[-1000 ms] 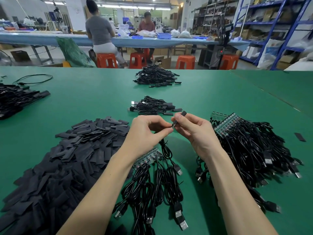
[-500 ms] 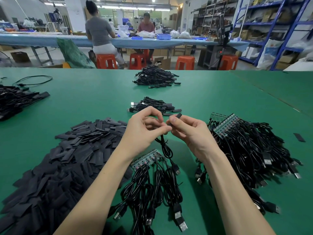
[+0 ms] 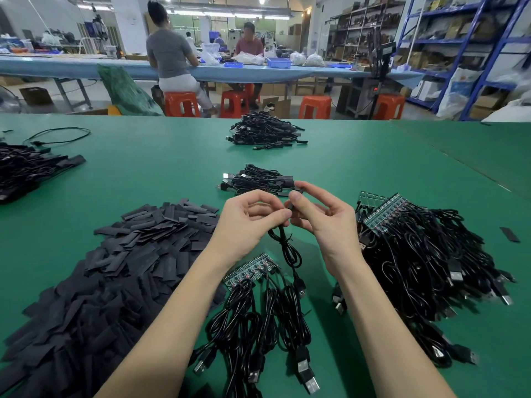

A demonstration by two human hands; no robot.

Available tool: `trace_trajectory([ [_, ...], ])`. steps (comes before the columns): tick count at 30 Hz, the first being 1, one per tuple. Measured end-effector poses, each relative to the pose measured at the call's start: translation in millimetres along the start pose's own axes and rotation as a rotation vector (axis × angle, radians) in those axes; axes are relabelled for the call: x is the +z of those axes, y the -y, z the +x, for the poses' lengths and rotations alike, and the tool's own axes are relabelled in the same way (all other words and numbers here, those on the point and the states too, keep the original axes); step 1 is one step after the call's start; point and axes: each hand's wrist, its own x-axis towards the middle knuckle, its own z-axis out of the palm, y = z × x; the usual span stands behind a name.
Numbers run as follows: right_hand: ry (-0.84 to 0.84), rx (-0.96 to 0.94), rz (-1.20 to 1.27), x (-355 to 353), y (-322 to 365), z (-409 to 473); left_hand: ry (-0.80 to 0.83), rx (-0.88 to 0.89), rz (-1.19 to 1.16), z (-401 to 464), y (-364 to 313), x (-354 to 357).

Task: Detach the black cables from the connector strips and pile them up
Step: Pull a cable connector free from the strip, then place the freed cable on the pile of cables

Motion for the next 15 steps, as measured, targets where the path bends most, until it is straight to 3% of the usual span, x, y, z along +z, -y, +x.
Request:
trace_trajectory([
  [6,-0.027,-0.002,0.005,0,-2,1,-0.037,-0.020,0.018,1,5,4],
  [10,-0.171,-0.021,0.038,-1,-2,3,0.018,-0.207,0.166,-1,10,11],
  [12,-0.205,-0.031,0.032,-3,0,4,0.045,-0.286,0.138,-4,12,15],
  [15,-0.145,0.048,-0.026,-8,7,6,-0.036,-0.265,0.016,-3,10,16],
])
